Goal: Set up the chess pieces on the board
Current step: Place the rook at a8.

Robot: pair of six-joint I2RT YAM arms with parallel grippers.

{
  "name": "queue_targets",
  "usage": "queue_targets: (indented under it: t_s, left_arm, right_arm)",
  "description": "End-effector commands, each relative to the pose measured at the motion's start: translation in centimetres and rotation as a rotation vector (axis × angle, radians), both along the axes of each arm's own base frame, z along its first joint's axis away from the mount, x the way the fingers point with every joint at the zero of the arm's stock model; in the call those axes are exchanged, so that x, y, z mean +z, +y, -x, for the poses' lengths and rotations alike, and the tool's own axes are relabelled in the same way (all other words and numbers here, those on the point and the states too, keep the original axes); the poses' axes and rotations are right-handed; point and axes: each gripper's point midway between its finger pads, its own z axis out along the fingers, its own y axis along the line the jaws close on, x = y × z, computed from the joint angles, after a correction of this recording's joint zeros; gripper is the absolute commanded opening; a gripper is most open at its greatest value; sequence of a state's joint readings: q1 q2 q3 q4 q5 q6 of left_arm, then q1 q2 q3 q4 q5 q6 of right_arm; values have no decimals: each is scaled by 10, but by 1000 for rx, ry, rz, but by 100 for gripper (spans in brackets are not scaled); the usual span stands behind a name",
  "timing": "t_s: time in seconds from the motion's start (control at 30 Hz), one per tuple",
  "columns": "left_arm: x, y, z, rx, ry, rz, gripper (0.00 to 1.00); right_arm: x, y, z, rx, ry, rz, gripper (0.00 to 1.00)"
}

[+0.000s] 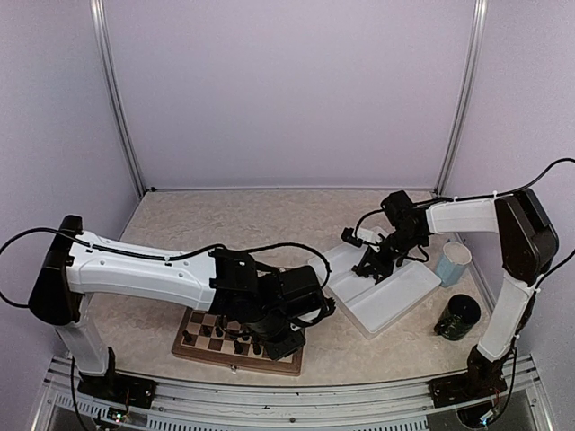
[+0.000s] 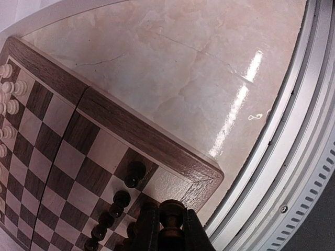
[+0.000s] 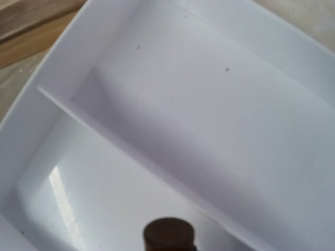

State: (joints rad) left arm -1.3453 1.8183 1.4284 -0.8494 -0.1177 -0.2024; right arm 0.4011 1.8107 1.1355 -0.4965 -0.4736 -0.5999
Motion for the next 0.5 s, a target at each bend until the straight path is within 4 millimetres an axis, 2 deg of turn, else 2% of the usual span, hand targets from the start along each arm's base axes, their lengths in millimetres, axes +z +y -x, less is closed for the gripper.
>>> queue_targets:
  t_s: [0.0,0.17,0.47]
  left_arm:
    - [-14,8,-4,16,-21,-49,7]
    - [-31,8,0,5,5,-79,7]
    - [-42,9,3,1,28,-95,7]
  right_arm:
    - [8,0,-8,-19,-26,-20,0]
    - [6,0,-7,-16,-17,-19,0]
    - [4,1,-6,-10,-11,-20,0]
